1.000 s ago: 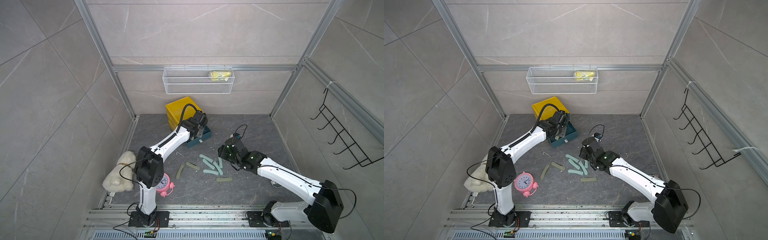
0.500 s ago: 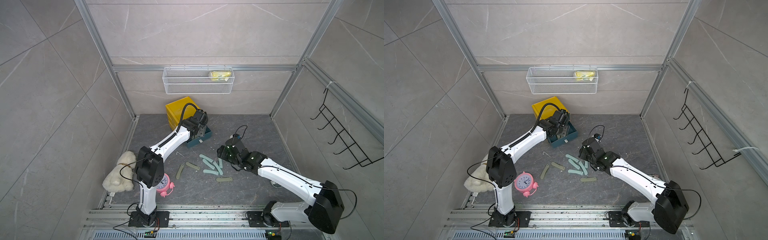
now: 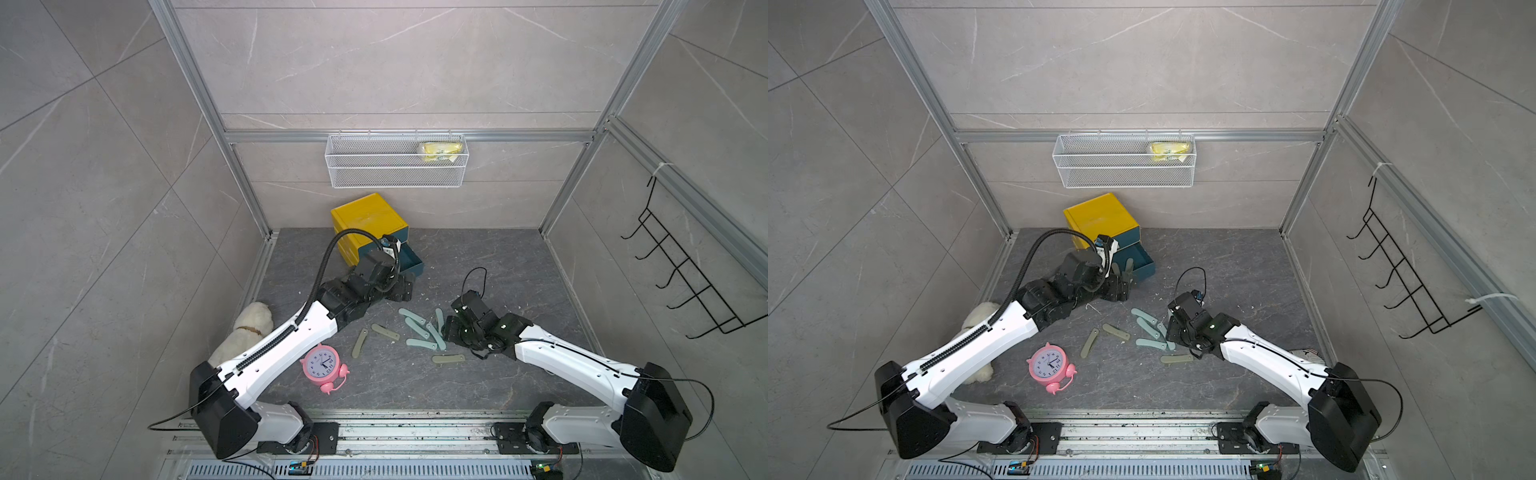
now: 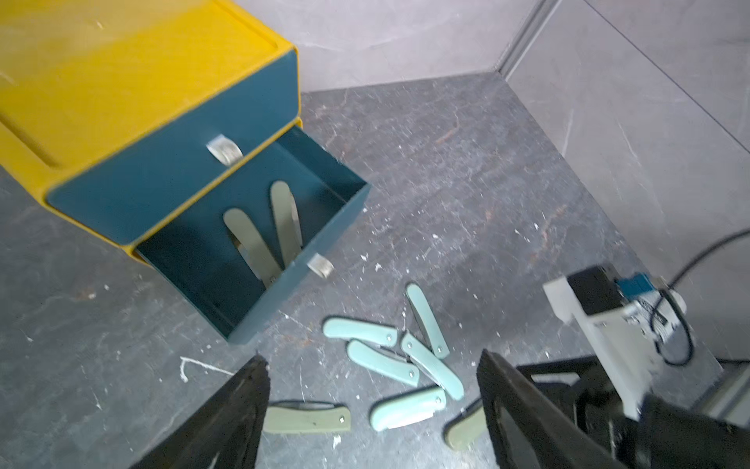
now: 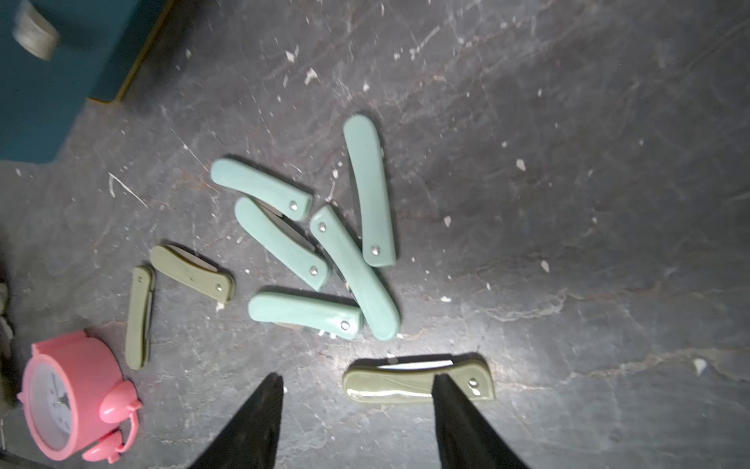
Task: Place the fruit knives into the drawer by color
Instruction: Place the fruit knife in the drawer, then pick up the fruit knife from the center of the board.
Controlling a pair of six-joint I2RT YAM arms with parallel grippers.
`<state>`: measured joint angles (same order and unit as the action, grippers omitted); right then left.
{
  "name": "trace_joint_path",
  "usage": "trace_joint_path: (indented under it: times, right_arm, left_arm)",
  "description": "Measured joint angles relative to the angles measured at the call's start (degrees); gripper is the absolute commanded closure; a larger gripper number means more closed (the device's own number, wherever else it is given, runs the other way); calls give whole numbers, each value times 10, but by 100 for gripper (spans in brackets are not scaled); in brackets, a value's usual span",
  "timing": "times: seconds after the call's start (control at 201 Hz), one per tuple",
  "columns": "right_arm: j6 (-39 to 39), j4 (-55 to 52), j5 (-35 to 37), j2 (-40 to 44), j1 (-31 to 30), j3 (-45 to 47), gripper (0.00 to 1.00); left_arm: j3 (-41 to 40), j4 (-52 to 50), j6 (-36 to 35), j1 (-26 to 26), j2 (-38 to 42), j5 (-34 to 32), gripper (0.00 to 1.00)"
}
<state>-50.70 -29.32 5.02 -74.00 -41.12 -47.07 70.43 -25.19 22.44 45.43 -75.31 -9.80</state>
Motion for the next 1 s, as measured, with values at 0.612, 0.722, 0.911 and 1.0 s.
trace_joint_path:
  times: [0.612, 0.722, 0.911, 1.0]
  right_arm:
    - [45, 52, -60, -118, 3, 26, 37]
    - [45, 53, -72, -118, 2, 41, 38]
    - [44, 49, -73, -116, -48, 41, 40]
    - [44, 36, -61, -117, -92, 38, 42]
  left_arm:
    - [-196, -1, 72, 0, 103, 9, 16]
    - [-201, -1, 76, 0, 103, 9, 16]
    - [-201, -1, 78, 0, 103, 9, 16]
    - [-201, -1, 80, 0, 103, 9, 16]
